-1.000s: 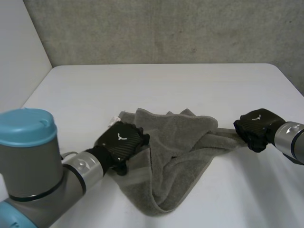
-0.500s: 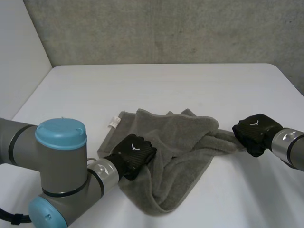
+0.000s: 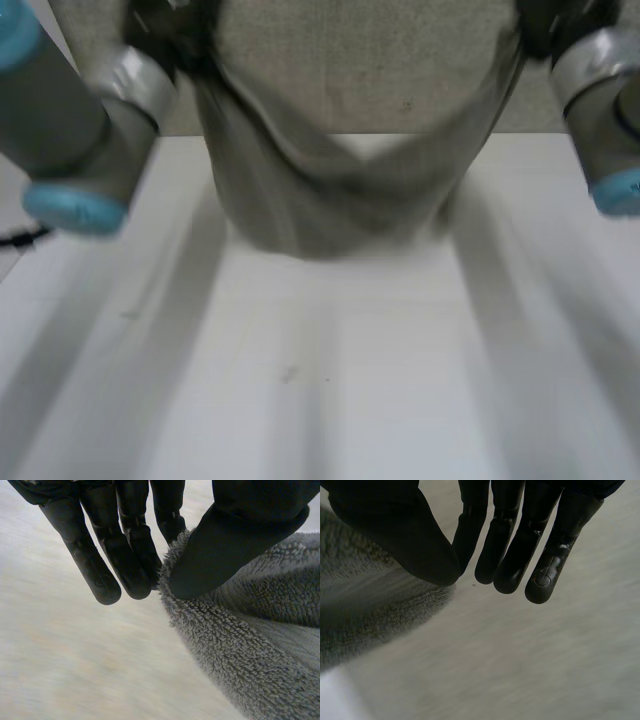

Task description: Fold the towel.

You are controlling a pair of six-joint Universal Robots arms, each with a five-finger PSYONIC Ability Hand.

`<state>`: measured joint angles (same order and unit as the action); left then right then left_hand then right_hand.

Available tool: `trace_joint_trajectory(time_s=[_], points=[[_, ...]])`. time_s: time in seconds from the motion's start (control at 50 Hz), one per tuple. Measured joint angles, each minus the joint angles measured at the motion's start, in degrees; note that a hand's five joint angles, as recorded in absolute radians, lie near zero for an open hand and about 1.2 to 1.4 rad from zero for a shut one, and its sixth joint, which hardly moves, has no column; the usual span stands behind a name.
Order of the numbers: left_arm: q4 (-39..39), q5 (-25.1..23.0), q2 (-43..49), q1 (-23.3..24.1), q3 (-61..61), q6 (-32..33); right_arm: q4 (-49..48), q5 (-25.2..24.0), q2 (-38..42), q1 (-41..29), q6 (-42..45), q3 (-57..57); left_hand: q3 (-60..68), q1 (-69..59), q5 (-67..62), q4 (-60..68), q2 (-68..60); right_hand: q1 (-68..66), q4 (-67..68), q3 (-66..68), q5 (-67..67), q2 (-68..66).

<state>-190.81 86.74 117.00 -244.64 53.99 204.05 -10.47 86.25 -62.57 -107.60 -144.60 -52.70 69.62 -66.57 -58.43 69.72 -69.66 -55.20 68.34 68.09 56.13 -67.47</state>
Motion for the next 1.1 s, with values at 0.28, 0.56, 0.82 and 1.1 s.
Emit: trace_joint_trajectory(time_s=[0.28, 0.56, 0.82, 1.1], points=[[-2.52, 5.52, -2.51, -5.74, 2.84, -13.73, -6.38, -1.93, -6.89, 0.64, -1.8, -13.58, 0.0, -0.08, -0.38, 0.0, 0.0, 0.0, 0.0, 0.0, 0.08, 0.0], [-8.88, -3.12, 0.2, -7.46, 35.94, -13.93, 12.55, -11.27, -0.75, 6.62, 1.52, -30.93, 0.0, -0.08, -0.38, 0.01, -0.01, -0.65, 0.01, 0.0, 0.25, 0.0], [-2.69, -2.97, -8.41, -9.34, 49.41, -6.83, 20.67, -12.29, -6.05, 13.73, 12.0, -41.86, 0.0, -0.08, -0.38, 0.02, -0.01, -0.65, 0.01, 0.0, 0.36, 0.0], [24.29, -3.03, -31.02, -12.02, 54.4, 0.62, 41.31, -16.5, -24.17, 24.07, 31.68, -50.66, 0.0, -0.08, -0.38, 0.02, -0.01, 3.63, -6.38, -6.15, -4.53, 6.48]])
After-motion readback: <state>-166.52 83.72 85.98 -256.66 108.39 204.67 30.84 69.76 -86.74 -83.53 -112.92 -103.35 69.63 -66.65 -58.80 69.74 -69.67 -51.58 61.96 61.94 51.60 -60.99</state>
